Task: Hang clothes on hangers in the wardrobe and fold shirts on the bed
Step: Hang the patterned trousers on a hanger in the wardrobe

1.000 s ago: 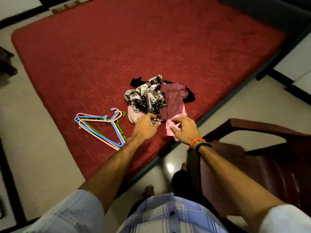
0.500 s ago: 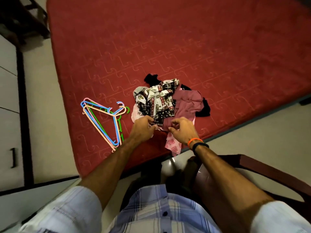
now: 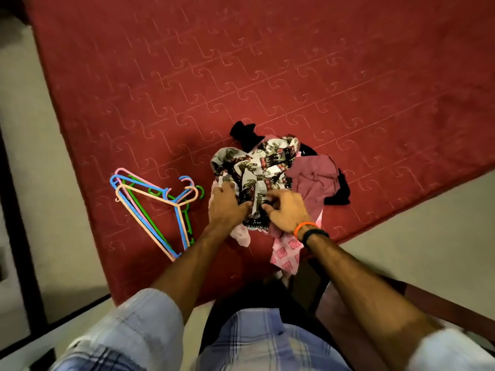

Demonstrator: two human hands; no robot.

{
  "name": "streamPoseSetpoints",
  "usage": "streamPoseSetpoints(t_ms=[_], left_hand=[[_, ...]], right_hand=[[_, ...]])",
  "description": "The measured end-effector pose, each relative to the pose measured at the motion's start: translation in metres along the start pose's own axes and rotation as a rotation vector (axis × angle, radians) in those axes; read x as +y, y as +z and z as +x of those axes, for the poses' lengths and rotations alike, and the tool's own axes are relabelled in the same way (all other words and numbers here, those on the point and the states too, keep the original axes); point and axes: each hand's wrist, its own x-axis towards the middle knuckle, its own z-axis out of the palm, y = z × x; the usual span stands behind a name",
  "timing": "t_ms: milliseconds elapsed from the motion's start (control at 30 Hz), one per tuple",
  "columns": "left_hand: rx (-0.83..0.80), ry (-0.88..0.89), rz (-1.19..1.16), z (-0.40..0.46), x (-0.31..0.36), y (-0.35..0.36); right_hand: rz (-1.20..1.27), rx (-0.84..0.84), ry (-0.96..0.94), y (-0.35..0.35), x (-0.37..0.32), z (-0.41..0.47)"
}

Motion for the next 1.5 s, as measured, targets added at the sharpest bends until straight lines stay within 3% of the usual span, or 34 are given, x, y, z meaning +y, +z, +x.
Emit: streamPoseSetpoints(t_ms=[233,500,633,767,867,933,1100,1233,1500], left_hand=[[-0.098,-0.073,0.008,0.024,0.0,0.009],[-0.276,0.161,-0.507,0.008,0.026,-0.025],[-0.262,0.228,-0.645,-0.023,0.047,-0.05],[-0.093,0.219,-0.723,-0.056,0.044,-0.059],[0.136,0.152,-0.687,-0.083,0.024,-0.054],[0.197,0.117,-0.686,-0.103,0.009,-0.05],[0.344,0.094,-0.579,-0.154,-0.024,-0.052],[0.398,-0.076,-0.552,-0.19,-0.046,-0.072],[0.554,-0.103,-0.911,-0.276,-0.124,-0.111]], right_hand=[[0.016,-0.051,0.094,0.013,-0.006,0.02],[0.007,-0.042,0.029,-0.003,-0.007,0.015],[0.016,0.039,-0.116,-0.016,-0.003,0.011],[0.066,0.124,-0.231,-0.033,-0.013,-0.002],[0.201,0.097,-0.315,-0.043,-0.032,-0.025],[0.257,0.054,-0.374,-0.043,-0.046,-0.037],[0.387,-0.123,-0.465,-0.022,-0.087,-0.066],[0.45,-0.298,-0.577,-0.001,-0.127,-0.091],[0.5,-0.657,-0.664,0.051,-0.2,-0.143]])
